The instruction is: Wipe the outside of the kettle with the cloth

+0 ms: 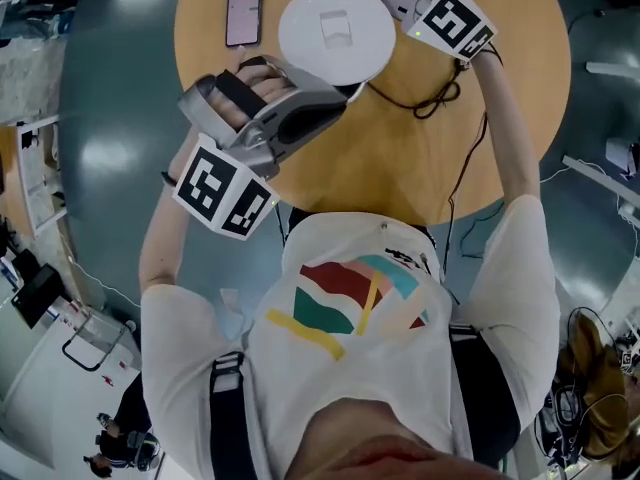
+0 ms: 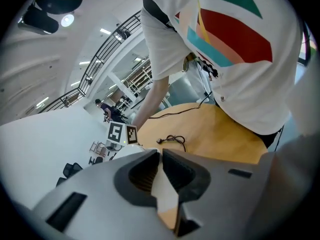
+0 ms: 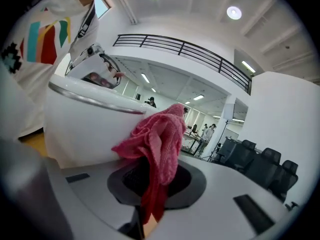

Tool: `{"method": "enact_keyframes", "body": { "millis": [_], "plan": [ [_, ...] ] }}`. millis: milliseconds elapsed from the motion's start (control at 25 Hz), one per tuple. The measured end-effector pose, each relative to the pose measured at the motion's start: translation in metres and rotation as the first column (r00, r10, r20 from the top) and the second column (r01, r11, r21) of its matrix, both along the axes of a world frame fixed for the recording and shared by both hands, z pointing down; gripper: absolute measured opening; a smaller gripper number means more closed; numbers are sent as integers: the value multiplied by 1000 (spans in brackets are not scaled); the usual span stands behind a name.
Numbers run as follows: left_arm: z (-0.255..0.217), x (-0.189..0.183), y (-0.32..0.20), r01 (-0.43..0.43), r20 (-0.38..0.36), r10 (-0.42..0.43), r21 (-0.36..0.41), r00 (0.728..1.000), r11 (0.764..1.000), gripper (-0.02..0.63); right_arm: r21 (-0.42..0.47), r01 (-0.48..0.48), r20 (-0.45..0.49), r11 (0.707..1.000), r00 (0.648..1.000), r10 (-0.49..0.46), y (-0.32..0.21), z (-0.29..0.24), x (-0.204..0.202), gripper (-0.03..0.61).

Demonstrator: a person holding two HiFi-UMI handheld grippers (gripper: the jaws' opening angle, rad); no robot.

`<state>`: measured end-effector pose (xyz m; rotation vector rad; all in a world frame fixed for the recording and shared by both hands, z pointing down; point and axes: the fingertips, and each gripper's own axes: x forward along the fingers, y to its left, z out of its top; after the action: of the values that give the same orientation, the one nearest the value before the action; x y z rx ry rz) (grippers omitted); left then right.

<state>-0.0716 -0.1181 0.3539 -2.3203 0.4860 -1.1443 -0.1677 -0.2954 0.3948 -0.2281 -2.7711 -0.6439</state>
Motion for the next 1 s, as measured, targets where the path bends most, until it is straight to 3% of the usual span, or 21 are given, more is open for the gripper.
{"method": "enact_keyframes", "body": {
  "millis": [280,400,480,560,640,840,920,1000],
  "plan": [
    [0,-2,-3,12,-24,-11,27,1000,1000,78,-116,-74,53,991,995,81,-5,4,10,38],
    [-8,0,-4,100,-65,-97,34,993,994,78,-129,-92,46,987,994,99,3,3,26,38],
    [-11,-1,-5,198,-134,-194,18,972,980,81,-121,-100,40,988,994,106,8,5,34,38],
    [-17,-6,-5,301,-238,-296,-15,925,954,104,-125,-115,45,985,992,122,12,8,40,38],
    [-31,-18,-9,399,-352,-393,-59,849,915,170,-131,-132,50,982,989,140,12,9,44,38],
    [-69,-66,-26,615,-550,-577,-139,604,776,184,-128,-165,52,978,984,172,26,0,56,38],
    [-68,-78,-33,682,-535,-640,-151,552,715,184,-116,-169,45,979,983,175,41,-2,59,38],
    [-61,-88,-40,738,-472,-696,-132,541,662,184,-97,-175,36,980,983,179,50,-3,60,38]
  ]
}}
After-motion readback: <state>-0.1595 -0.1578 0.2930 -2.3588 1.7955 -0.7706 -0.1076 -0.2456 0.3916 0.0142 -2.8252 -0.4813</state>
